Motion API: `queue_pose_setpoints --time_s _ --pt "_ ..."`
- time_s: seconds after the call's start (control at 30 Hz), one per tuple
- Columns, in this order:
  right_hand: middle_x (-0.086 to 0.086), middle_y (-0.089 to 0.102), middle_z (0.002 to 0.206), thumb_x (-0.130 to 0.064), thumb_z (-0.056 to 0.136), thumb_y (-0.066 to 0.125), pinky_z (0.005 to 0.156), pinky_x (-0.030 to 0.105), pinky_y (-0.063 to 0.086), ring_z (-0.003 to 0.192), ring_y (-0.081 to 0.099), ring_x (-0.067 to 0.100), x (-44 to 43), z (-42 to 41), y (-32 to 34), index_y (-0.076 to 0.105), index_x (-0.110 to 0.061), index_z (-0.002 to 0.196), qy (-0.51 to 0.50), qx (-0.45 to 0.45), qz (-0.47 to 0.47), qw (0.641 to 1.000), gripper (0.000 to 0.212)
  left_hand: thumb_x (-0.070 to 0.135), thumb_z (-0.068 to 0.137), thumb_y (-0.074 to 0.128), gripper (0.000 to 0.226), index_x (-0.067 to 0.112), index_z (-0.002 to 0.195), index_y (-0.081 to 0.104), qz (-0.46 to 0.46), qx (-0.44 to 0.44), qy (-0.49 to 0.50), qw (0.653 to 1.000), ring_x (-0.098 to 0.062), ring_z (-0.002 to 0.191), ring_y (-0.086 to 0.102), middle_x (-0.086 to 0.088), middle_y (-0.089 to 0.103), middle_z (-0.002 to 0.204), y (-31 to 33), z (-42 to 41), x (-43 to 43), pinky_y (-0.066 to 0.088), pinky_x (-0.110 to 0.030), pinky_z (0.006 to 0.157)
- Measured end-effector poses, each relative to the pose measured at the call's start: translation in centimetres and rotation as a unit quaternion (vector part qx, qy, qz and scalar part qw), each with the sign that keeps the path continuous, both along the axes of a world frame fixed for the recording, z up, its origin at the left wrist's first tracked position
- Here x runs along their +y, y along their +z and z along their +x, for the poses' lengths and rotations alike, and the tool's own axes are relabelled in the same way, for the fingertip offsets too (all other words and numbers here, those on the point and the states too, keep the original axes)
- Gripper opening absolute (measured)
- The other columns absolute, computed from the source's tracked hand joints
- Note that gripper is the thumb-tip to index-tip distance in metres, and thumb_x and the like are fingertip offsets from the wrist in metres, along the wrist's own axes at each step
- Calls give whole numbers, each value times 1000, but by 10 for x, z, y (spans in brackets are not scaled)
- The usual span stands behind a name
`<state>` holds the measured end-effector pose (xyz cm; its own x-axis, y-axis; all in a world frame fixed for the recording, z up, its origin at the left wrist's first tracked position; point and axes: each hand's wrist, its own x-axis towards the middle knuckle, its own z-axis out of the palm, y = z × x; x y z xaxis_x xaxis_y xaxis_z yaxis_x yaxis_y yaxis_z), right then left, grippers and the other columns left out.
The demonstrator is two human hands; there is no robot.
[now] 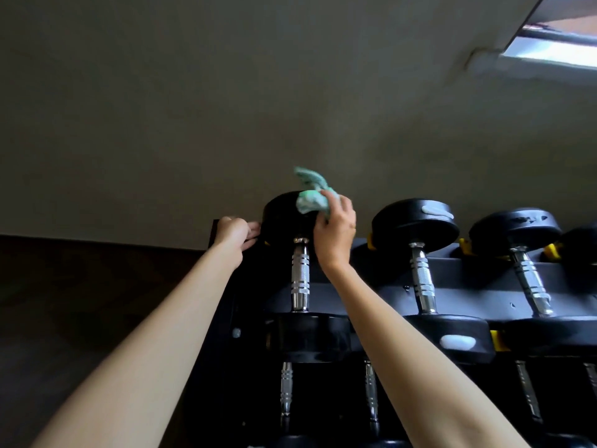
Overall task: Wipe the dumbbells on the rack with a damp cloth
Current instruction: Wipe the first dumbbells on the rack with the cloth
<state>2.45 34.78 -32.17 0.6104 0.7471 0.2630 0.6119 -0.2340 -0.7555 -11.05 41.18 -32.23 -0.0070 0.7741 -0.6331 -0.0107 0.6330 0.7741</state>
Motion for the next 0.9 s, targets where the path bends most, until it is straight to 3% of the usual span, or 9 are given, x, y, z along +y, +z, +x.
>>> queue_pose_setpoints --time_s 0.07,0.17,0.27,0.33,0.57,0.63,0.7,0.8,0.9 --pt "19 62 112 4 83 47 89 29 38 105 56 35 -10 20 -4 63 -6 116 -115 133 -51 983 38 -19 85 17 56 -3 139 26 8 -3 1 1000 -29 103 58 -23 57 124 5 2 -4 44 -35 89" --pt "15 65 98 -4 82 53 81 33 46 94 60 31 -31 41 -24 66 -8 105 -221 320 -177 904 27 -18 87 17 53 -5 137 29 8 5 3 1000 -31 111 58 -21 56 127 8 4 -10 44 -35 90" --pt "13 58 84 0 82 59 54 30 52 67 57 23 -36 36 -34 59 -2 94 -167 514 -193 819 13 -17 88 19 50 3 130 37 8 3 13 1000 -30 107 58 -20 56 127 11 6 -13 44 -38 94" --pt "11 54 73 3 87 50 43 26 49 57 52 19 -27 27 -29 51 -6 84 -89 576 -194 789 10 -18 87 20 49 10 121 39 12 1 6 1000 -31 112 57 -20 55 128 12 6 -14 44 -38 93" --pt "9 59 82 7 90 46 62 30 49 72 57 19 -29 18 -30 54 -5 96 46 533 -210 818 16 -17 87 22 58 0 143 24 11 7 -23 1000 -29 110 59 -16 52 133 6 5 -19 45 -36 90" --pt "11 60 85 11 87 45 69 34 50 76 58 22 -40 26 -30 56 -5 94 92 504 -261 818 21 -15 89 24 56 2 142 25 20 15 -26 999 -26 96 62 -14 48 136 3 8 -20 47 -34 86" --pt "13 61 84 13 86 45 69 33 50 76 59 24 -50 30 -25 56 -4 89 140 485 -336 795 21 -12 91 25 52 3 141 27 24 22 -24 999 -21 84 61 -14 45 137 2 10 -20 47 -32 83" --pt "11 59 77 12 88 41 55 25 51 66 59 18 -61 34 -16 53 -4 78 191 477 -433 741 22 -11 91 26 50 5 139 28 29 30 -25 999 -19 78 60 -15 44 138 3 14 -20 47 -30 81" --pt "13 58 77 11 88 43 55 27 52 66 58 20 -55 37 -16 52 -3 77 192 456 -450 743 20 -12 91 26 50 5 139 28 31 32 -24 999 -15 70 59 -14 44 137 4 15 -20 47 -30 80"
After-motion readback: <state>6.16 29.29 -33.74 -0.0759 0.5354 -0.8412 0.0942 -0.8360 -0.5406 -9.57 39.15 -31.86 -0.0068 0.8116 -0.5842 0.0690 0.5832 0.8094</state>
